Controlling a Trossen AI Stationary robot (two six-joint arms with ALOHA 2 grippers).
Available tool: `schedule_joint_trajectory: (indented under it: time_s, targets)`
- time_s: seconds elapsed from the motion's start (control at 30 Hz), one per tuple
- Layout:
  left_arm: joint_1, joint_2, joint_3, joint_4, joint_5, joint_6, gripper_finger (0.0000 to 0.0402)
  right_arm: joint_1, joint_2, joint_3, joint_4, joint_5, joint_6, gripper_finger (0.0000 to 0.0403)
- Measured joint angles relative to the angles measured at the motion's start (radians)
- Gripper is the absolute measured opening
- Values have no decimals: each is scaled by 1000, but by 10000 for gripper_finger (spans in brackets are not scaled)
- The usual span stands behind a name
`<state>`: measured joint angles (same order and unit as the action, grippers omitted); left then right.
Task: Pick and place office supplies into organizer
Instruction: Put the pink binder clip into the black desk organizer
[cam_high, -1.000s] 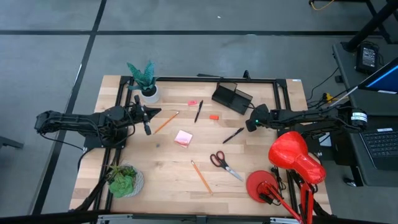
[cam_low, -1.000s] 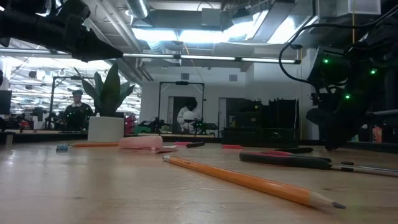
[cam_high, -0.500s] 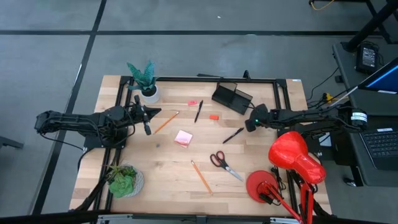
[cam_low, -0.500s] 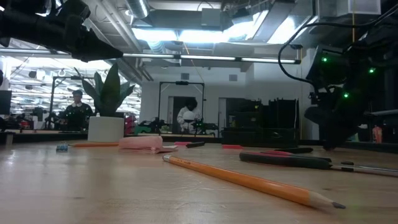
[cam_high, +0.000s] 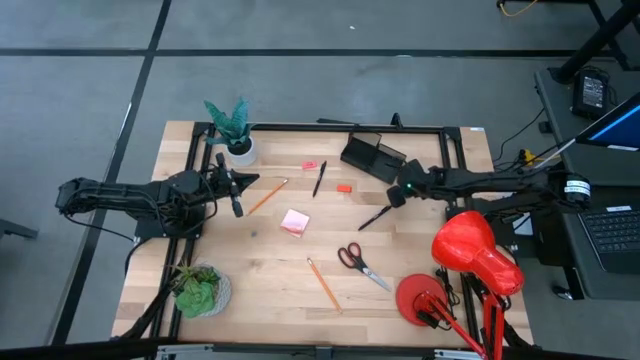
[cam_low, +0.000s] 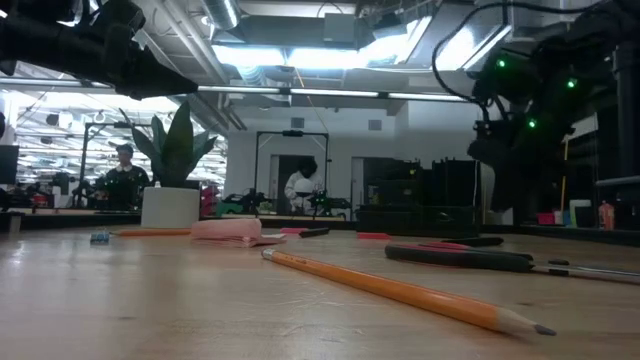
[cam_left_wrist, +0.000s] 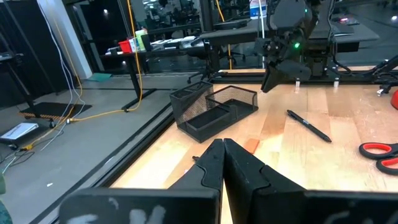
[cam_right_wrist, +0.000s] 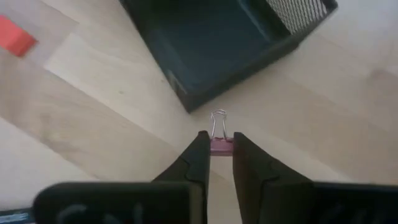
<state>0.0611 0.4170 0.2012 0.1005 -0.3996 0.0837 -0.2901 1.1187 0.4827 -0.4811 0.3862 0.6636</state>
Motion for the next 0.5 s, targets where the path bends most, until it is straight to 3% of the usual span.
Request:
schedule_joint_trajectory:
  time_s: [0.27, 0.5]
  targets:
    - [0, 0, 0, 0, 0, 0, 4, 10, 0, 110, -66, 0, -67, 47]
    - [0, 0, 0, 0, 0, 1, 4, 78, 0, 173, 41, 0, -175, 48]
